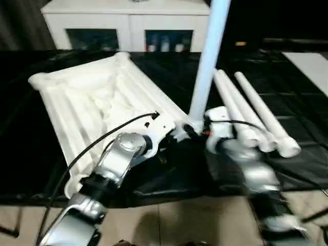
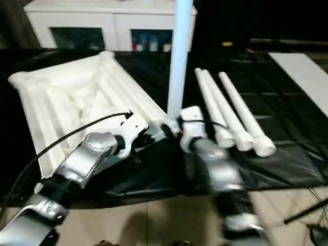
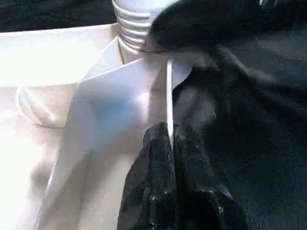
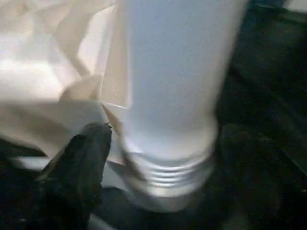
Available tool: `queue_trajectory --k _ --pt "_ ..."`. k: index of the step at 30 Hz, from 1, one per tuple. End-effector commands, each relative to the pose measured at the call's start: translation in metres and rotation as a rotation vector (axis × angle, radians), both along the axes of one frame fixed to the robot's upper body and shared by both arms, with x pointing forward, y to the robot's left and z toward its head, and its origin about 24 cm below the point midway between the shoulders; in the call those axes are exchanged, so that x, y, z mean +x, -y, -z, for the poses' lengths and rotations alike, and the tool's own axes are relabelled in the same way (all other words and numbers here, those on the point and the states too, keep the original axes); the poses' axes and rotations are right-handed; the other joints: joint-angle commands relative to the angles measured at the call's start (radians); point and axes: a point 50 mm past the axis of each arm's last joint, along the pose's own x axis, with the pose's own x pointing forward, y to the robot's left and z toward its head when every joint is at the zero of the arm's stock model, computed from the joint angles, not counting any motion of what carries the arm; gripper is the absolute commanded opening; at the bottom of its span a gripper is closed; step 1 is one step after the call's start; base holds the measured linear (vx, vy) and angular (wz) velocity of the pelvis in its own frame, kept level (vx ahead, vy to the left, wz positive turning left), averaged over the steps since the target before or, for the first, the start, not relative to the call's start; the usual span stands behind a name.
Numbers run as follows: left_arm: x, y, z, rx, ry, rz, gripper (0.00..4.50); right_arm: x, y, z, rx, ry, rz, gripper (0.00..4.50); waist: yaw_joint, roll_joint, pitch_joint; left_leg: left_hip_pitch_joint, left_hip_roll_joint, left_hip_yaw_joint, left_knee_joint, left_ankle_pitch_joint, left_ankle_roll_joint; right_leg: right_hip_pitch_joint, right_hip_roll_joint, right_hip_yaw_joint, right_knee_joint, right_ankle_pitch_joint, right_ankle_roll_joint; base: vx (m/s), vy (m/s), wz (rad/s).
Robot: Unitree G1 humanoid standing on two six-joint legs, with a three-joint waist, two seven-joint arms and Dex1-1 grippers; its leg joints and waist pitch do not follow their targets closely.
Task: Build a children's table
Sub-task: Rotate leg to tighten
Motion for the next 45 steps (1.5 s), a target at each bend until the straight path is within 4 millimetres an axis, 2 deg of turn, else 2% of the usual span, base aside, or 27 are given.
queue_trajectory --k 1,2,5,6,7,9,11,14,17,20,21,23,29,34,38,39,41,45 --pt "-0.002 0.005 -0.011 -0.021 0.055 0.074 0.00 -0.002 0.001 -0.007 0.006 0.015 -0.055 4.21 0.004 -0.001 -0.072 0.017 0.051 -0.014 -0.071 -0.217 0.054 0.049 -0.060 0.054 -0.061 -0.242 -0.203 0.000 0.000 0.00" --pt "-0.005 0.003 -0.011 -0.017 0.042 0.111 0.00 -0.007 0.006 -0.008 -0.001 0.001 -0.119 4.40 0.006 0.003 -0.075 0.012 0.050 -0.018 -0.072 -0.207 0.057 0.057 -0.061 0.052 -0.057 -0.239 -0.201 0.000 0.000 0.00" --pt "-0.019 0.001 -0.013 -0.020 0.008 0.302 0.00 -0.023 0.017 -0.012 -0.028 -0.047 -0.327 4.40 0.013 0.001 -0.077 0.013 0.054 -0.018 -0.070 -0.195 0.068 0.059 -0.062 0.053 -0.054 -0.208 -0.209 0.000 0.000 0.00" --pt "-0.022 0.001 -0.013 -0.021 -0.003 0.332 0.00 -0.026 0.019 -0.012 -0.034 -0.057 -0.358 4.40 0.018 0.002 -0.076 0.015 0.059 -0.018 -0.070 -0.184 0.076 0.058 -0.063 0.055 -0.048 -0.176 -0.220 0.000 0.000 0.00" --pt "-0.024 -0.001 -0.013 -0.014 -0.022 0.360 0.00 -0.028 0.021 -0.012 -0.040 -0.070 -0.384 4.40 0.020 0.003 -0.076 0.016 0.057 -0.015 -0.069 -0.179 0.078 0.054 -0.060 0.055 -0.046 -0.156 -0.236 0.000 0.000 0.00" --pt "-0.027 -0.003 -0.013 -0.002 -0.039 0.388 0.00 -0.030 0.024 -0.013 -0.044 -0.085 -0.413 4.40 0.022 0.002 -0.072 0.017 0.056 -0.014 -0.070 -0.200 0.075 0.052 -0.060 0.054 -0.050 -0.185 -0.242 0.000 0.000 0.00" --pt "-0.028 -0.004 -0.013 0.003 -0.041 0.398 0.00 -0.031 0.025 -0.013 -0.044 -0.090 -0.425 4.40 0.027 -0.002 -0.071 0.022 0.059 -0.015 -0.072 -0.228 0.055 0.051 -0.065 0.056 -0.057 -0.250 -0.229 0.000 0.000 0.00" --pt "-0.028 -0.005 -0.013 0.008 -0.034 0.402 0.00 -0.034 0.026 -0.010 -0.060 -0.108 -0.463 4.40 0.032 -0.005 -0.069 0.020 0.058 -0.015 -0.074 -0.246 0.038 0.051 -0.065 0.056 -0.062 -0.300 -0.209 0.000 0.000 0.00" --pt "-0.029 -0.007 -0.013 0.011 -0.033 0.400 0.00 -0.034 0.024 -0.009 -0.045 -0.119 -0.477 4.15 0.032 -0.009 -0.069 0.019 0.056 -0.016 -0.074 -0.245 0.034 0.051 -0.067 0.055 -0.065 -0.338 -0.184 0.000 0.000 0.00" --pt "-0.029 -0.007 -0.013 0.012 -0.036 0.402 0.00 -0.036 0.024 -0.007 -0.061 -0.134 -0.497 3.90 0.034 -0.009 -0.070 0.018 0.057 -0.017 -0.074 -0.233 0.035 0.050 -0.066 0.055 -0.065 -0.342 -0.178 0.000 0.000 0.00" --pt "-0.029 -0.007 -0.013 0.013 -0.036 0.402 0.00 -0.037 0.024 -0.006 -0.067 -0.137 -0.501 3.72 0.034 -0.009 -0.070 0.018 0.056 -0.017 -0.073 -0.229 0.036 0.050 -0.066 0.055 -0.064 -0.335 -0.179 0.000 0.000 0.00" --pt "-0.029 -0.008 -0.012 0.016 -0.038 0.403 0.00 -0.038 0.025 -0.005 -0.075 -0.145 -0.512 3.70 0.033 -0.011 -0.071 0.016 0.056 -0.016 -0.073 -0.220 0.039 0.051 -0.065 0.055 -0.063 -0.319 -0.181 0.000 0.000 0.00" --pt "-0.030 -0.009 -0.011 0.025 -0.041 0.403 0.00 -0.040 0.028 -0.002 -0.103 -0.158 -0.522 3.20 0.036 -0.009 -0.074 0.014 0.055 -0.015 -0.069 -0.186 0.053 0.053 -0.065 0.055 -0.056 -0.272 -0.197 0.000 0.000 0.00" --pt "-0.031 -0.009 -0.010 0.026 -0.048 0.404 0.00 -0.039 0.029 0.001 -0.093 -0.162 -0.490 2.78 0.036 -0.009 -0.074 0.015 0.055 -0.015 -0.069 -0.187 0.055 0.054 -0.064 0.054 -0.055 -0.266 -0.202 0.000 0.000 0.00" --pt "-0.030 -0.009 -0.010 0.020 -0.050 0.398 0.00 -0.035 0.025 -0.001 -0.006 -0.134 -0.430 2.75 0.035 -0.007 -0.072 0.015 0.055 -0.016 -0.071 -0.213 0.045 0.052 -0.065 0.054 -0.062 -0.314 -0.191 0.000 0.000 0.00" --pt "-0.030 -0.009 -0.010 0.020 -0.050 0.397 0.00 -0.035 0.024 -0.001 0.011 -0.131 -0.422 2.74 0.033 -0.010 -0.072 0.013 0.054 -0.017 -0.072 -0.219 0.040 0.054 -0.065 0.052 -0.063 -0.327 -0.183 0.000 0.000 0.00" --pt "-0.028 -0.008 -0.011 0.006 -0.046 0.379 0.00 -0.034 0.021 -0.001 0.048 -0.123 -0.404 2.74 0.031 -0.006 -0.071 0.016 0.055 -0.018 -0.073 -0.231 0.033 0.052 -0.064 0.052 -0.064 -0.342 -0.176 0.000 0.000 0.00" --pt "-0.025 -0.004 -0.011 -0.014 -0.037 0.343 0.00 -0.031 0.017 0.001 0.082 -0.113 -0.351 2.74 0.024 -0.006 -0.070 0.015 0.055 -0.019 -0.075 -0.251 0.023 0.050 -0.064 0.052 -0.066 -0.349 -0.176 0.000 0.000 0.00"
